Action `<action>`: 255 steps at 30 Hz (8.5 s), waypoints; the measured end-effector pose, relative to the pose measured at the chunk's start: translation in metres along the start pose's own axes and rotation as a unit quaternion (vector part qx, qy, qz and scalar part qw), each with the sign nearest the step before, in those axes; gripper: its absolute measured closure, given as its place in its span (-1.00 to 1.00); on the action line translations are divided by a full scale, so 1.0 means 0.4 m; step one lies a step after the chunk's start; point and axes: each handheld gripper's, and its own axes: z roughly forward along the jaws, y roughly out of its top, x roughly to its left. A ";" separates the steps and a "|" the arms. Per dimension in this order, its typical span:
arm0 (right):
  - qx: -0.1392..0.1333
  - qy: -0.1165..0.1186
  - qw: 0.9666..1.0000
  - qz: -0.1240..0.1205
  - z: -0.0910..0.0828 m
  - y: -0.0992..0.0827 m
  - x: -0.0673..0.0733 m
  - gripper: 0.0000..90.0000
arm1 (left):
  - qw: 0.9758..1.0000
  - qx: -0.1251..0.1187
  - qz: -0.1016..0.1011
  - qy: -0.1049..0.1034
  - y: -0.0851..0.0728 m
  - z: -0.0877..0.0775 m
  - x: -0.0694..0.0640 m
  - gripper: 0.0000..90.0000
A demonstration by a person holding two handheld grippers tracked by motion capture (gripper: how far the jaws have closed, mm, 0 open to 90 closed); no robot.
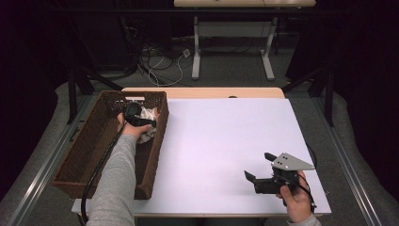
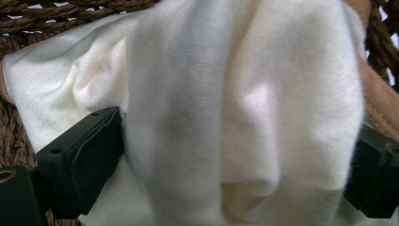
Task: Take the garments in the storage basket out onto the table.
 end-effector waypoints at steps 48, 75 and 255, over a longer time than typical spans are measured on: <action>0.003 -0.005 1.000 -0.008 0.003 -0.005 -0.003 -0.85 | 0.999 0.020 0.036 0.004 0.001 -0.018 0.001 0.56; -0.023 0.004 1.000 -0.018 0.006 0.000 -0.003 -0.84 | 0.999 -0.031 -0.006 -0.010 0.016 -0.132 0.006 0.66; -0.025 0.004 0.999 -0.026 0.002 -0.018 0.003 -0.84 | 0.938 -0.137 0.163 -0.273 -0.214 -0.213 -0.568 0.66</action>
